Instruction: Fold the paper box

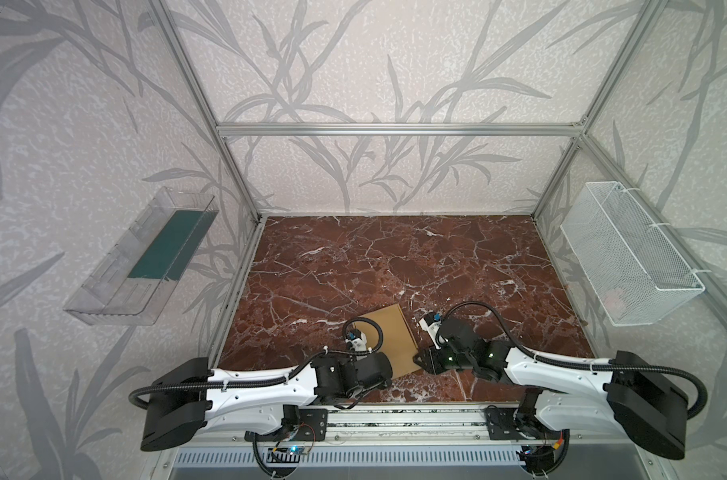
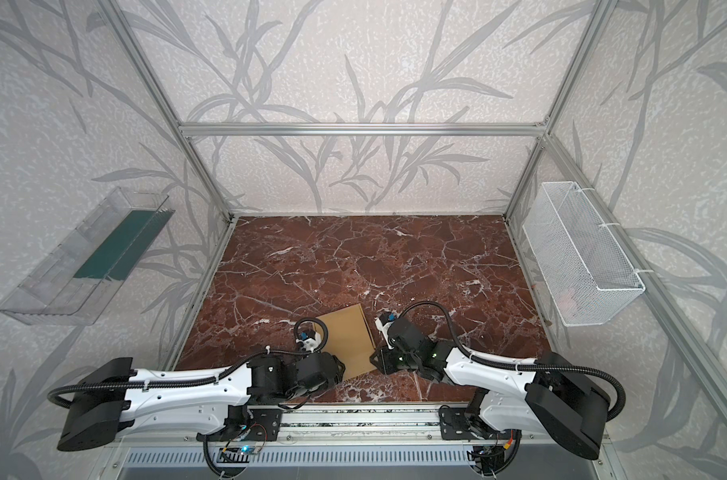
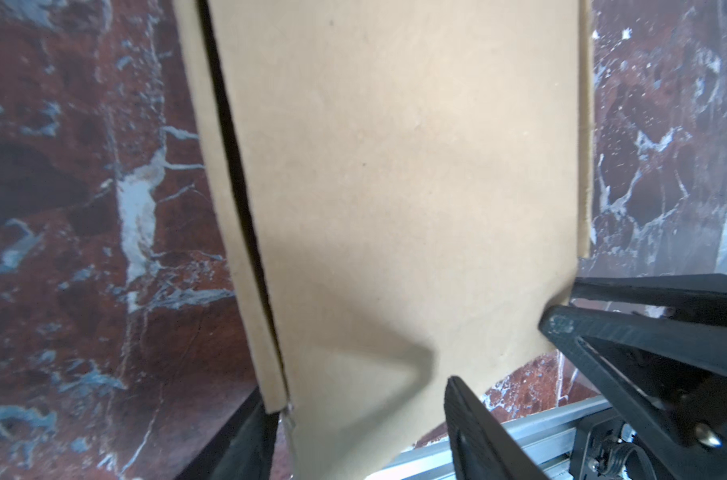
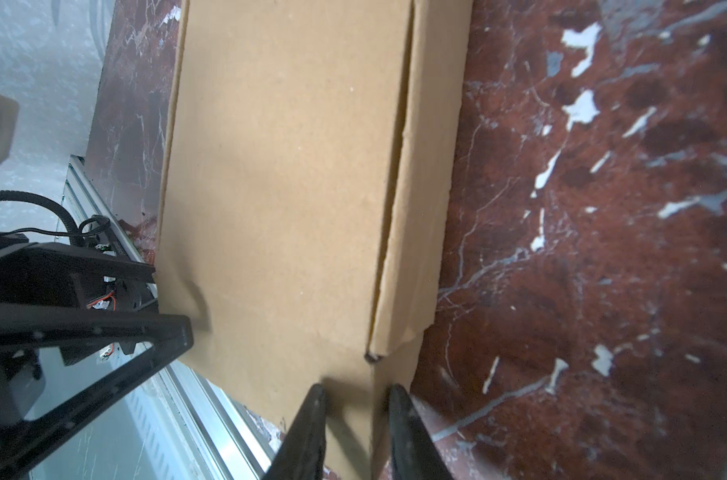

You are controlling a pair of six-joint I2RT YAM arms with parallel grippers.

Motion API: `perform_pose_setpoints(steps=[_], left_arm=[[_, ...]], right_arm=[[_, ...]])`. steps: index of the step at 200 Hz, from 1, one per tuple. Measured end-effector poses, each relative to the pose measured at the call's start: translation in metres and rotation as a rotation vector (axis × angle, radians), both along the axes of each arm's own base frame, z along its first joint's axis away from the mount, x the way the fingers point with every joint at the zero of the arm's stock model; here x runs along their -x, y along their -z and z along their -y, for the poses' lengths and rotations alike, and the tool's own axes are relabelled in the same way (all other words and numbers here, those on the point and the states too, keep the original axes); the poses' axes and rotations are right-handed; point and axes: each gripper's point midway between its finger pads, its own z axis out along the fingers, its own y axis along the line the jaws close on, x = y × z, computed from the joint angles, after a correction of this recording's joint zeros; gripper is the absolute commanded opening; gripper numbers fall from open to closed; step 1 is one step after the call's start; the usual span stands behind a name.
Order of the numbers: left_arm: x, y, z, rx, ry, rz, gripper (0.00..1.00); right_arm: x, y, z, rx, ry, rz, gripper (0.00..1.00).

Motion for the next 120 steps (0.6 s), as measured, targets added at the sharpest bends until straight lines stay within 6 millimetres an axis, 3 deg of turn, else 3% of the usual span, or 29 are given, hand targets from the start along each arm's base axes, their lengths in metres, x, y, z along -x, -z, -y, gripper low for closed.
perform_pose_setpoints(steps=[63, 120], left_arm=[[-0.002, -0.005, -0.006, -0.004, -0.012, 0.021, 0.65], [-0.014, -0.023, -0.031, -0.013, -0.065, 0.086, 0.66]], right_arm=[[-0.001, 0.0, -0.001, -0.006, 0.002, 0.001, 0.25], [-0.001, -0.001, -0.002, -0.009, 0.004, 0.002, 0.24]])
